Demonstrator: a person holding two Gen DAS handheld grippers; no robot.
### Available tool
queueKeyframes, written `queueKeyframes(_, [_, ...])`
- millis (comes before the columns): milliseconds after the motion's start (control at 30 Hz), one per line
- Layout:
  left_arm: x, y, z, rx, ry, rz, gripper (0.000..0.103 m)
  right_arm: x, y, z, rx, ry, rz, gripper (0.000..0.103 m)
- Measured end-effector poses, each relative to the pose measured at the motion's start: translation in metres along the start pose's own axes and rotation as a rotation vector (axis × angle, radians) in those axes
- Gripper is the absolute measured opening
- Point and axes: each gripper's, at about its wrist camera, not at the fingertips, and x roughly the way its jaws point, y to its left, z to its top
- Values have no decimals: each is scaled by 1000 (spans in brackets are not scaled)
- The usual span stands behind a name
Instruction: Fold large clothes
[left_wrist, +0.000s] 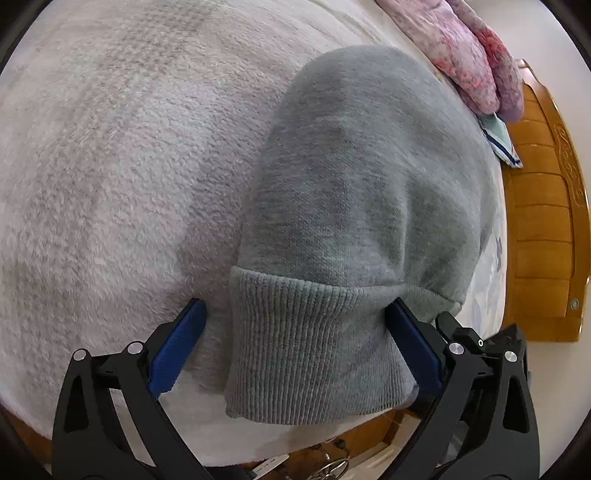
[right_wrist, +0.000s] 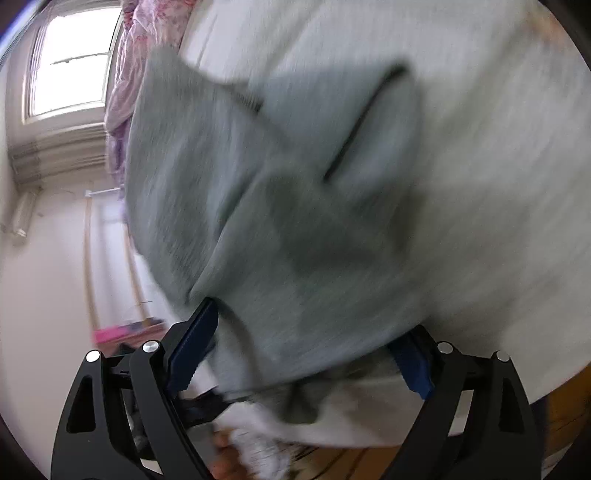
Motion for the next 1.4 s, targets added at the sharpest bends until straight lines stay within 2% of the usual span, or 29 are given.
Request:
queueKeyframes(67, [0,1,2,-2,11,-9,97,4,-4,-2,1,-23,-3,85])
queueKeyframes(300, [7,-2,10,-3,35,-28,97,0,-22,-2,81,-125,129,84])
queueKeyframes(367, [6,-4,10,16,31,-24,91,-2,-25,-9,76,-160,125,68])
queueKeyframes(400, [5,-8,10,28,23,-45,58,-3,-26,-12,78,-166,159,34])
queueKeyframes(433, [2,-12,9,40,24,-52,56,-1,-27,-14,92,-160,201,30])
queueKeyframes(467, [-1,-16,9,52,22,-42,55,-4,-23,-16,92,-177,183,28])
queueKeyframes(533, [-4,-24,9,80,25,-27,47,-13,-3,-16,13,-202,99,23])
queueKeyframes(600, [-18,-35,12,95,13,-56,42,-20,15,-15,-29,-216,68,21])
queueKeyframes(733, [-52,-70,17,173,-59,-99,38,-48,50,-12,-125,-258,84,20])
queueKeyframes(967, [-88,-139,19,238,-146,-172,38,-112,102,3,-249,-326,130,20])
queueKeyframes(1100, [-84,-195,35,265,-213,-201,38,-147,122,45,-323,-330,149,20])
queueKeyframes(1233, [-58,-250,59,259,-249,-217,38,-177,139,119,-395,-334,133,20])
queueKeyframes(1400, [-7,-320,110,283,-322,-245,38,-192,153,212,-510,-356,98,20])
